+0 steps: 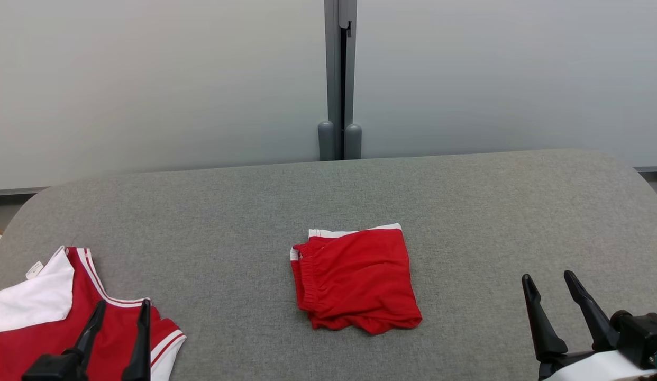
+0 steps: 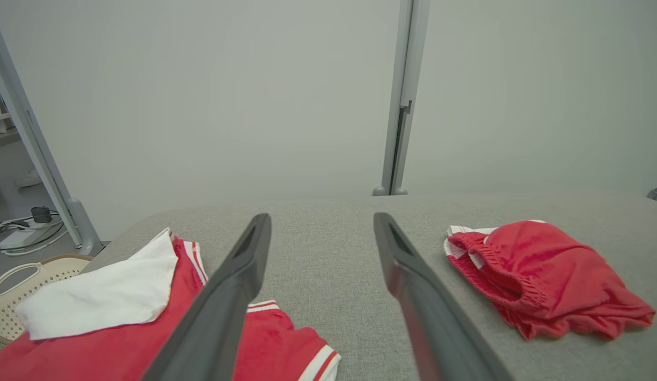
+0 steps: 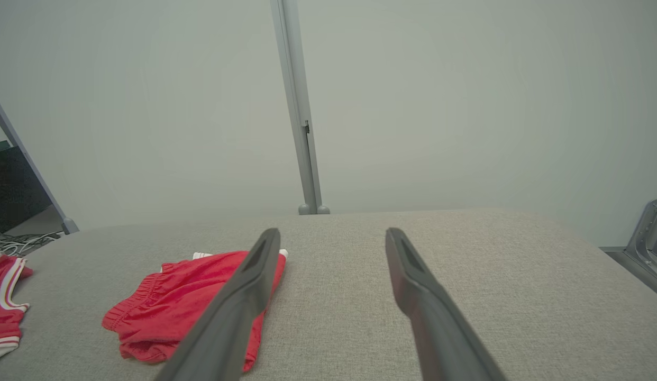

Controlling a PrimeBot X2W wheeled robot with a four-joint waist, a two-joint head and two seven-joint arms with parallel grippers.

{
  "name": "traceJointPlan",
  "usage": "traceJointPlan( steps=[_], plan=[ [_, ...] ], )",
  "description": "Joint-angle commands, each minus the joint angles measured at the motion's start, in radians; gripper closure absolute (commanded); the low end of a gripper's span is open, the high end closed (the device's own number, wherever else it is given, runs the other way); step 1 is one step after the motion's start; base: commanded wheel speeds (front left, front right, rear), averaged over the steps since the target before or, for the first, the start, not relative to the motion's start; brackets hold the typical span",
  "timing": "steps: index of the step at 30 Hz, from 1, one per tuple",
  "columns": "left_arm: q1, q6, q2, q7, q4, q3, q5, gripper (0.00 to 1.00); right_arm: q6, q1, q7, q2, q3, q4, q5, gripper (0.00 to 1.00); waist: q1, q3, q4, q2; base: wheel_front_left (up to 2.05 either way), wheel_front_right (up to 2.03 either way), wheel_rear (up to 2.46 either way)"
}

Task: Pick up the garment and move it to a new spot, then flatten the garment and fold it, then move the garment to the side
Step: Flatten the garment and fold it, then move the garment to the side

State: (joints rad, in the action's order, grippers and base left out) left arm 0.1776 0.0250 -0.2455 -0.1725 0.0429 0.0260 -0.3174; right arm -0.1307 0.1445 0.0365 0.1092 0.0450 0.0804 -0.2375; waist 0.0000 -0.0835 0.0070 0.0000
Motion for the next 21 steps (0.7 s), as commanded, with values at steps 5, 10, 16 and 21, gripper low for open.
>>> traceJointPlan(
  steps=[5,10,16,21],
  plan=[
    [0.003,-0.011,-0.008,0.009,-0.014,0.005,0.001,0.0,0.0,0.009,0.011,0.001,-0.004,0.009,0.004,0.0,0.0,0.002,-0.003,0.0,0.0,0.0,0.0],
    [0.005,-0.02,-0.008,0.01,-0.02,0.008,0.001,0.0,0.0,0.013,0.014,-0.001,-0.004,0.011,0.005,0.0,0.0,0.001,-0.003,0.0,0.0,0.0,0.0],
    [-0.004,-0.026,-0.008,0.017,-0.03,0.014,-0.004,0.0,0.0,0.009,0.014,0.0,-0.005,0.013,0.007,0.0,0.0,0.006,-0.001,0.0,0.0,0.0,0.0],
    [-0.031,-0.03,-0.001,0.019,-0.044,0.026,-0.004,0.0,0.0,0.012,0.022,0.005,-0.018,0.007,0.012,0.0,0.0,0.017,0.018,0.0,0.0,0.0,0.0]
  ],
)
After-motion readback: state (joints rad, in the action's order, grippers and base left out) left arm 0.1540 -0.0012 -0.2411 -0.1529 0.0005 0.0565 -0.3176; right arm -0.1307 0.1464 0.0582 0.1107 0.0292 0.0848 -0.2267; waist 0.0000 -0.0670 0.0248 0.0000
